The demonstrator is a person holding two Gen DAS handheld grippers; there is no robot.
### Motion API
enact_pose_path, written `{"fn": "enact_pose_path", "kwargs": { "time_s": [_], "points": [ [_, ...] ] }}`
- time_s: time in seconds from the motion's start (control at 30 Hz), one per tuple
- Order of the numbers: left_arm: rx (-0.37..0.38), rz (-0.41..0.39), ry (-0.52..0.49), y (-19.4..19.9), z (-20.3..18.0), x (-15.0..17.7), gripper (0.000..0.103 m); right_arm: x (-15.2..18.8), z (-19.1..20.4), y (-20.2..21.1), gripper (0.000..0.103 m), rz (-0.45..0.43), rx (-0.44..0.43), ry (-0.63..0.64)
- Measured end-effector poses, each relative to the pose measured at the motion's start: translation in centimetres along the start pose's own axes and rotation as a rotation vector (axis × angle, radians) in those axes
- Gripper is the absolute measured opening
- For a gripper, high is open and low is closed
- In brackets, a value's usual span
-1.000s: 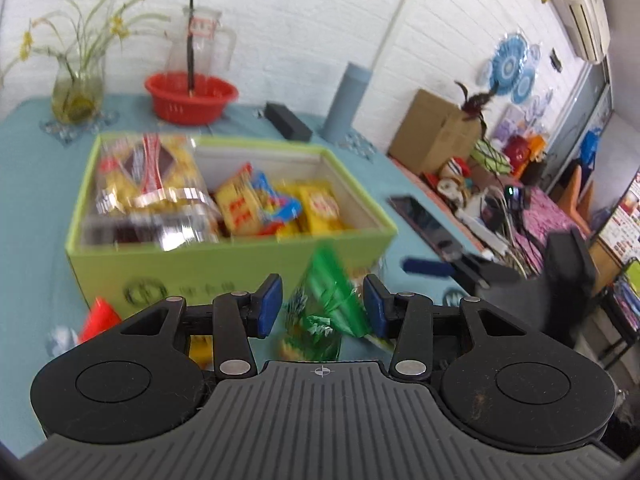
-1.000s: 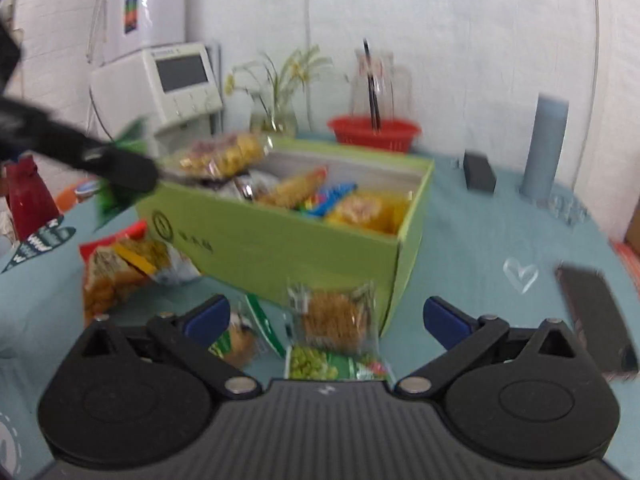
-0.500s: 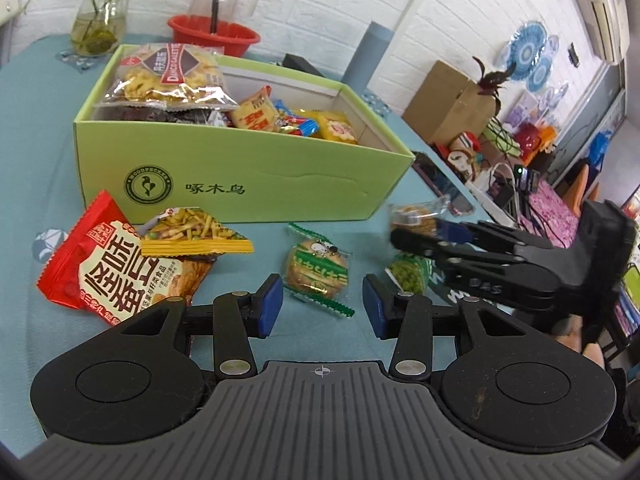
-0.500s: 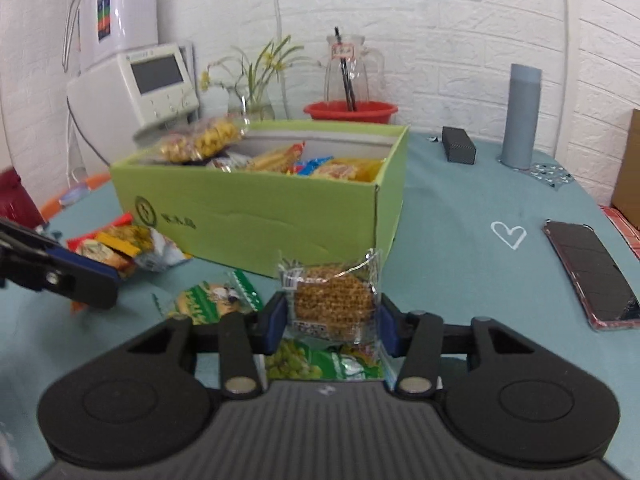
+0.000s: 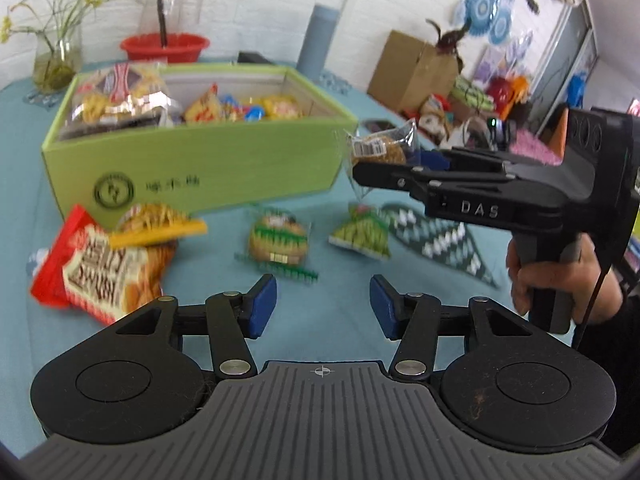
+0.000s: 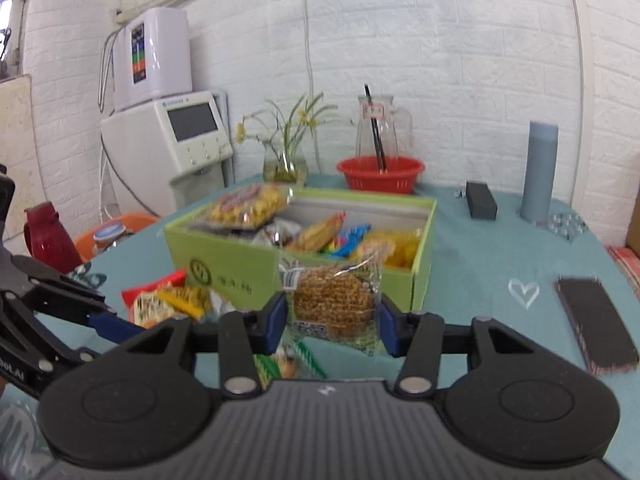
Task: Organize snacks
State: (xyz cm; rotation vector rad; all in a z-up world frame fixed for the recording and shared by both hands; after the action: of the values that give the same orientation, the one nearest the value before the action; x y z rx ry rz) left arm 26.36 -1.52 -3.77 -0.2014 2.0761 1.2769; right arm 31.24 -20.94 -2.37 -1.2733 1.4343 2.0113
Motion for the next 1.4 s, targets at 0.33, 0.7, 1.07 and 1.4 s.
{"fn": "enact_pose_path", "kwargs": {
  "time_s": [0.33, 0.7, 1.07, 1.4],
  "points": [
    [-0.043, 0.022, 0.075, -0.3, 0.5, 2.1, 0.051, 1.7, -0.1, -2.3, 0.07, 0.055, -0.034, -0.046],
    [0.089, 0.133, -0.073, 2.6, -5.8, 7.9, 0.062, 10.7, 4.7, 9.6, 0.096, 0.14, -0.068, -0.055],
    [0.148, 0.166, -0.097, 2.4, -8.4, 11.7, 0.044, 17.5, 13.2, 13.2, 0.068, 0.241, -0.172, 0.019],
    [0.068, 0.175, -0.02, -0.1, -6.7, 8.8, 0.015, 14.1, 12.7, 7.8, 0.061, 0.196, -0.133, 0.125]
  ]
}}
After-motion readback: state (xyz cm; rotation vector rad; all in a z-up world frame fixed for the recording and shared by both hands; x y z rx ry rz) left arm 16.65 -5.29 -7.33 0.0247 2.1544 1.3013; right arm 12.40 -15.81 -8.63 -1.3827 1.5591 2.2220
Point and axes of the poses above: each gripper's, at about its wrist camera, not at the fingertips, and y roughly against the way its jaws point, z to its left, x to its underside, the point moved 6 cm from there along -y, roughly the way its jaws point, and after that the axes turned 7 degrees about z, right-handed, at the moved point
